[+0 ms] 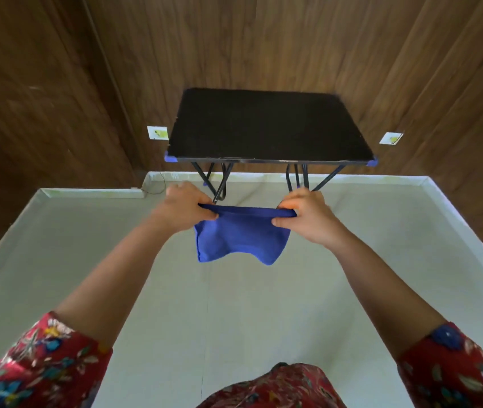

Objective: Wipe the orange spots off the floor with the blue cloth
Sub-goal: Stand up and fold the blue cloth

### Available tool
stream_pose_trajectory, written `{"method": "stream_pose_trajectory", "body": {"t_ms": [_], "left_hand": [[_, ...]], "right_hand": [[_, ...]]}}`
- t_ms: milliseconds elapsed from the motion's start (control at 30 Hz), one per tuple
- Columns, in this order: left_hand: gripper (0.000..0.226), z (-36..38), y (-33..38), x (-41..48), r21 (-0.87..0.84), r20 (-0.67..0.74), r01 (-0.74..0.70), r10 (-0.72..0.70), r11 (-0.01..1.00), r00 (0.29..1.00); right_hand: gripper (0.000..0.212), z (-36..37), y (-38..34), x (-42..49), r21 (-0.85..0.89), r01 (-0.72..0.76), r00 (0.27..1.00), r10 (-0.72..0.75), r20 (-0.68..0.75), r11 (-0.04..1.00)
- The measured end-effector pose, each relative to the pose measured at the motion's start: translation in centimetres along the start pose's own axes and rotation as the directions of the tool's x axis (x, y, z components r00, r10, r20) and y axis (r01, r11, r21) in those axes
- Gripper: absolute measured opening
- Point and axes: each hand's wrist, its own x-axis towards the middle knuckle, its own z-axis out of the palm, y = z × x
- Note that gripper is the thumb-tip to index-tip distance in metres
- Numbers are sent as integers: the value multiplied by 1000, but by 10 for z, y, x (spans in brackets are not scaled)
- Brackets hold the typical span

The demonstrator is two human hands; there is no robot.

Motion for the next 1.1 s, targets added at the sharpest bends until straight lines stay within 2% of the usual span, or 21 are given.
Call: {"method": "stream_pose_trajectory", "body": {"t_ms": [67,100,167,200,233,267,300,333,367,433,500,567,633,700,733,800,833,900,967,1033,1100], "left_hand": [[29,-18,-2,-7,-81,-48,-37,33,996,998],[29,-24,-4,-8,-227,-15,-26,23,974,1000],[29,-36,-4,-11,-555,49,7,25,832,998],[28,-39,-4,-14,-683,42,2,36,730,998],[26,-35,-4,-14,-804,24,7,20,594,1000],[27,-30,-4,-13,-909,50,54,-22,414,999],[34,-19,-8,-12,-960,126,138,-64,244,990],[44,-3,-14,-11,-963,225,236,-96,131,970],[54,16,-24,-10,-941,315,326,-113,93,942],[68,50,-42,-15,-878,455,463,-93,118,886],[84,69,-60,-22,-835,524,523,-43,172,850],[93,80,-74,-24,-820,551,541,3,188,835],[88,83,-80,-21,-807,560,532,45,257,827],[90,86,-82,-14,-772,550,524,-36,361,834],[98,90,-83,-9,-745,537,542,-131,389,833],[115,94,-80,-1,-728,474,551,-280,407,835],[115,95,-76,2,-721,427,514,-287,464,858],[90,96,-69,16,-660,321,393,-232,640,918],[47,93,-61,31,-583,190,261,-184,769,965],[29,90,-54,47,-494,45,162,-161,854,986],[25,88,-50,66,-332,-160,105,-166,937,973]], "right_hand": [[20,-21,-8,-2,122,-6,1000,5,9,992],[21,-29,-10,-3,286,-47,997,29,69,957],[15,-43,-13,-3,537,-111,988,37,147,836],[15,-42,-14,-3,664,-125,989,40,142,737],[16,-36,-16,-5,794,-164,986,63,156,585],[21,-23,-16,-6,889,-236,972,103,213,391],[26,-4,-13,-8,910,-344,937,147,316,233],[29,19,-10,-14,885,-447,890,170,424,130],[30,42,-8,-23,840,-534,839,175,515,90],[32,76,-1,-35,770,-633,768,185,613,76],[32,94,6,-37,742,-666,733,252,632,78],[27,101,8,-34,749,-657,738,276,615,87],[21,101,10,-25,768,-624,771,269,577,142],[24,102,12,-19,745,-616,783,303,544,255],[31,103,14,-16,720,-612,787,334,518,327],[55,107,17,-10,682,-578,812,395,429,448],[67,109,17,-8,691,-538,838,397,374,483],[79,107,21,1,704,-445,892,344,293,553],[74,100,27,13,599,-397,917,274,290,695],[56,96,39,27,392,-333,933,240,269,858],[27,93,51,42,226,-252,965,226,134,941]]}}
